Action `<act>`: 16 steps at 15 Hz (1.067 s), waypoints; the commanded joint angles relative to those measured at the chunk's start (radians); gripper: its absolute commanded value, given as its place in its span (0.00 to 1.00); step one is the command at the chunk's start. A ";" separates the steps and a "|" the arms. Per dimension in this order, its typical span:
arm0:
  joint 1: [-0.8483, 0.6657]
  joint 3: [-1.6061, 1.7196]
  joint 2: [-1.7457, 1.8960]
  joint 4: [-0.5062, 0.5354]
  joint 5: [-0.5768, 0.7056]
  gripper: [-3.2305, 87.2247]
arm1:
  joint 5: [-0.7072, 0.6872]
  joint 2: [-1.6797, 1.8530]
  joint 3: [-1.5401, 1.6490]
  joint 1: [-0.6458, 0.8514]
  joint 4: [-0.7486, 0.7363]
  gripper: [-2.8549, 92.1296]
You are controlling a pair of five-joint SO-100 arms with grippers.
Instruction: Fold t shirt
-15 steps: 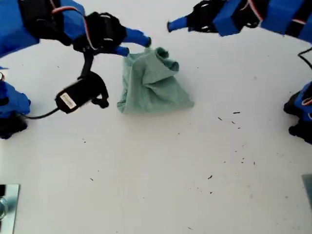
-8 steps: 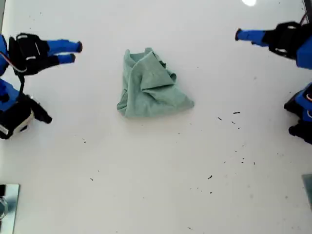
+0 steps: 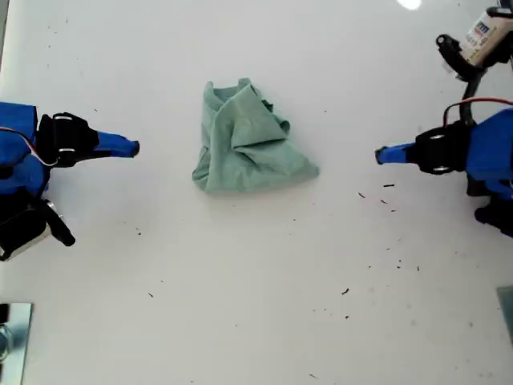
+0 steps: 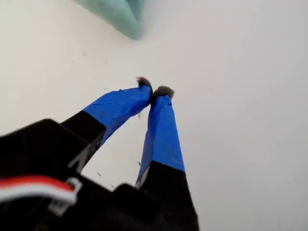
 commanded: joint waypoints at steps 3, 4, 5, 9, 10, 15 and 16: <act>0.006 0.015 0.008 -0.018 0.026 0.03 | -0.169 -1.045 -0.752 -0.258 -0.408 0.05; 0.002 0.015 0.008 -0.018 0.026 0.03 | -0.202 -1.272 -0.969 -0.295 -0.397 0.05; 0.006 0.017 0.008 -0.018 0.026 0.03 | -0.230 -1.462 -1.150 -0.328 -0.394 0.05; 0.020 0.017 0.008 -0.017 0.020 0.05 | -0.253 -1.741 -1.393 -0.321 -0.357 0.05; 0.021 0.017 0.008 -0.017 0.020 0.07 | -0.270 -1.741 -1.391 -0.287 -0.353 0.05; 0.012 0.017 0.008 -0.015 0.023 0.11 | -0.494 -1.931 -1.509 0.130 -0.367 0.05; 0.021 0.017 0.008 -0.015 0.026 0.10 | -0.555 -2.088 -1.675 0.278 -0.364 0.05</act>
